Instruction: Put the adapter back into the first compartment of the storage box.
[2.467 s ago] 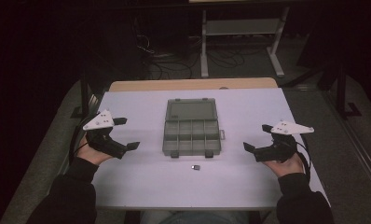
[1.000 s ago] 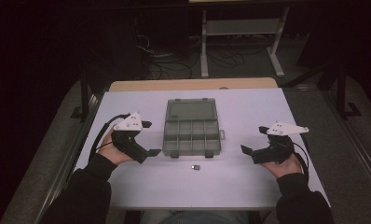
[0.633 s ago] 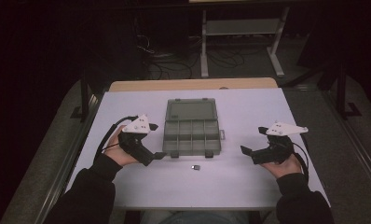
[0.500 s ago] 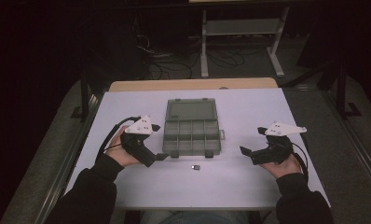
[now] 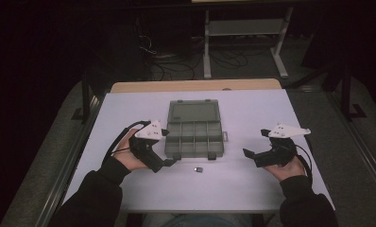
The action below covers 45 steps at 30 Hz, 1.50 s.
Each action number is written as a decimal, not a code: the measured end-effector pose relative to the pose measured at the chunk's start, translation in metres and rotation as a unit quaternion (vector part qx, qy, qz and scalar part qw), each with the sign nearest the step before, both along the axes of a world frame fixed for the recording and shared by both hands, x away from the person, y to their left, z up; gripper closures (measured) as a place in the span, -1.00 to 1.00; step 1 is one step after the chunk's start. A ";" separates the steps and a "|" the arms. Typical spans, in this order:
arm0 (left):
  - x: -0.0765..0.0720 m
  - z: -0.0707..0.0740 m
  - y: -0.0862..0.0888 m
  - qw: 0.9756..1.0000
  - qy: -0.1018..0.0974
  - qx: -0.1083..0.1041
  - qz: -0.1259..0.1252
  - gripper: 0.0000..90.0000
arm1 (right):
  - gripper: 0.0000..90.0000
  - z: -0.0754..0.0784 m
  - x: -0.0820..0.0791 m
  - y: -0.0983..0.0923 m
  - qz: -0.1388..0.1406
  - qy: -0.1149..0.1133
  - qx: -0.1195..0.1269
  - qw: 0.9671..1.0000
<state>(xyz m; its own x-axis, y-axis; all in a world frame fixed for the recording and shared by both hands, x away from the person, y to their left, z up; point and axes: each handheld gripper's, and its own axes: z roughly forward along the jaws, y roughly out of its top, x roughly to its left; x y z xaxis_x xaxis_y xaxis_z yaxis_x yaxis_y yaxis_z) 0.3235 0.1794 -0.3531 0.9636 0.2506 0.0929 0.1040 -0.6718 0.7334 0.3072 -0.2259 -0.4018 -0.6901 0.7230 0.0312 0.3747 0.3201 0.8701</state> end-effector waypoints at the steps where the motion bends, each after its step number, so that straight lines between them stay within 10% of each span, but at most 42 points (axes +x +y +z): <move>1: 0.000 -0.001 -0.001 1.000 0.001 0.001 -0.002 -1.00 | -1.00 0.000 0.000 0.000 0.001 0.000 0.000 1.000; 45: 0.002 -0.032 -0.052 0.994 0.040 0.060 -0.077 -0.92 | -1.00 -0.001 0.001 0.001 0.011 0.007 -0.002 1.000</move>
<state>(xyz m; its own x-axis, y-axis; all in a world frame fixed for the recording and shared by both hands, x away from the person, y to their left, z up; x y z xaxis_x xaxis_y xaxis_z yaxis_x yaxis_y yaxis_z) 0.3253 0.1270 -0.3849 0.9952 0.0915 0.0344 0.0484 -0.7668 0.6401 0.3082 -0.2245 -0.4028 -0.7056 0.7076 0.0375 0.3789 0.3320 0.8638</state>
